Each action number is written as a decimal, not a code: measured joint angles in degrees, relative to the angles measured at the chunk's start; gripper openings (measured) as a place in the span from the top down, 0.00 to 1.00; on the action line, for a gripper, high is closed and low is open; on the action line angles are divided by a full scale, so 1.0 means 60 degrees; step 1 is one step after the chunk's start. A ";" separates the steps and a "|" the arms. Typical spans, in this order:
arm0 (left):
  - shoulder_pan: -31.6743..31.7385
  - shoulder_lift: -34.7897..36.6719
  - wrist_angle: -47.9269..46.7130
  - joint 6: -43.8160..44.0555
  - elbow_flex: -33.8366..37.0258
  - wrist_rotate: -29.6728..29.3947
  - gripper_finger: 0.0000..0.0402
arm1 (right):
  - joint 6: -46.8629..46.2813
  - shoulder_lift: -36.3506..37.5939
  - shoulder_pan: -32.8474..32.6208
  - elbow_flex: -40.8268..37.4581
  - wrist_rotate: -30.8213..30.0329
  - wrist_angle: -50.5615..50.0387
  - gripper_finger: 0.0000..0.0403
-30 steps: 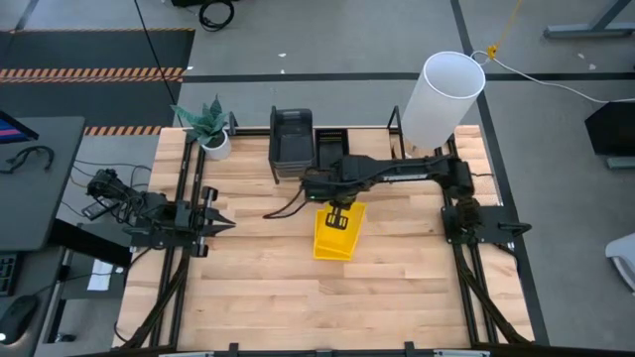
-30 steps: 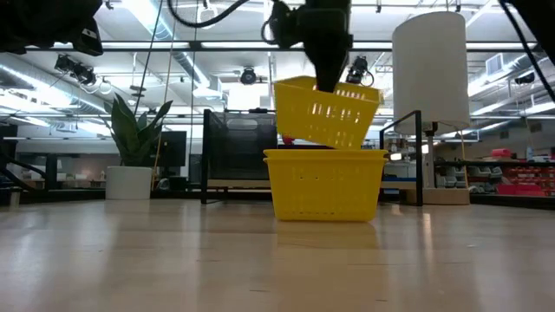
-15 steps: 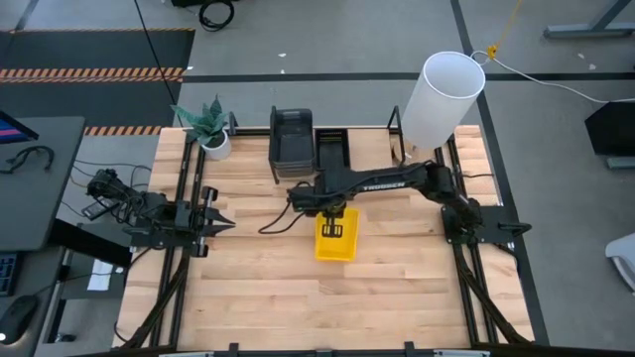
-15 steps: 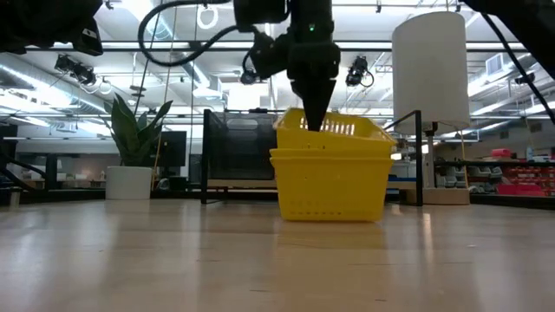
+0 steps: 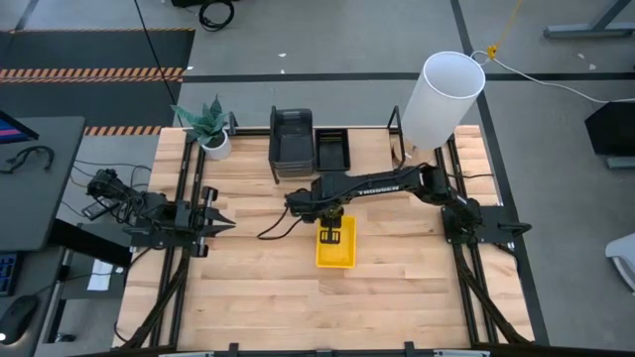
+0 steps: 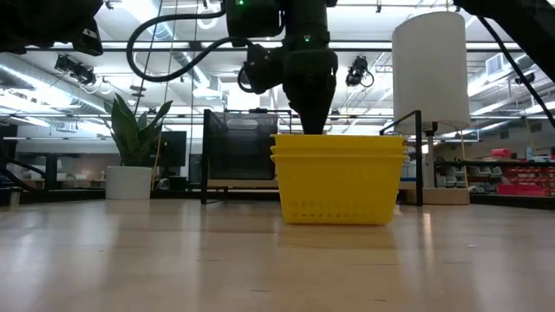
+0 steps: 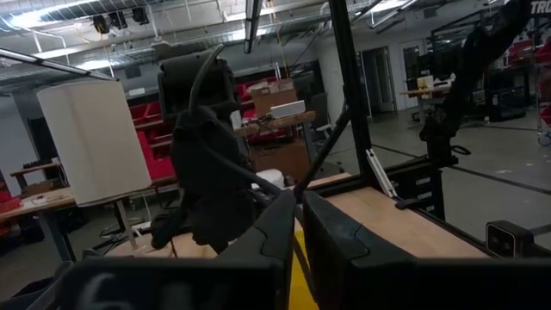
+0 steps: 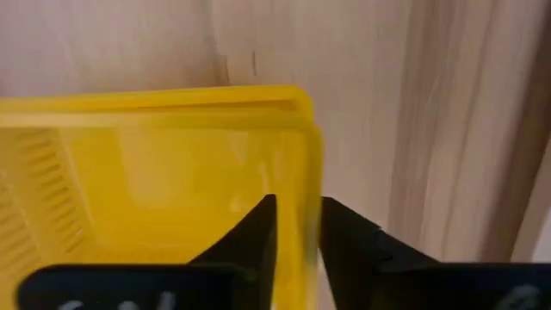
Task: Stack baskets on shelf by color
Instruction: Stack the bottom yellow basket on top of the top yellow basket, then put the stacked yellow baskets on the shelf
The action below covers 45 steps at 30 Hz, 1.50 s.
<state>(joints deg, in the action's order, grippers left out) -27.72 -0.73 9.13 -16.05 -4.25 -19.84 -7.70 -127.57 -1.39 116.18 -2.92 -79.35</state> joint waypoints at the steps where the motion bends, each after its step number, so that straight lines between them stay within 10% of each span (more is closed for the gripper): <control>1: 0.0000 0.0000 0.0000 0.0004 0.0000 0.0000 0.91 | -0.0004 0.0000 -0.0016 0.0000 0.0004 0.0003 0.77; 23: 0.0002 0.0000 0.0003 0.0000 0.0000 -0.0001 0.92 | -0.1083 0.0012 -0.1329 0.2656 -0.0511 -0.0969 0.53; 30: 0.0003 0.0000 0.0003 0.0000 0.0000 0.0000 0.93 | -0.1766 0.0029 -0.2448 0.1669 -0.1494 -0.0190 0.51; 45: -0.0001 0.0000 0.0000 0.0000 0.0000 0.0000 0.94 | -0.2215 0.0011 -0.2563 -0.1198 -0.0066 0.2109 0.30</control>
<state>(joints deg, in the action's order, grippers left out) -27.73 -0.73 9.13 -16.05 -4.25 -19.84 -20.99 -127.50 -16.77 108.99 -3.31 -66.70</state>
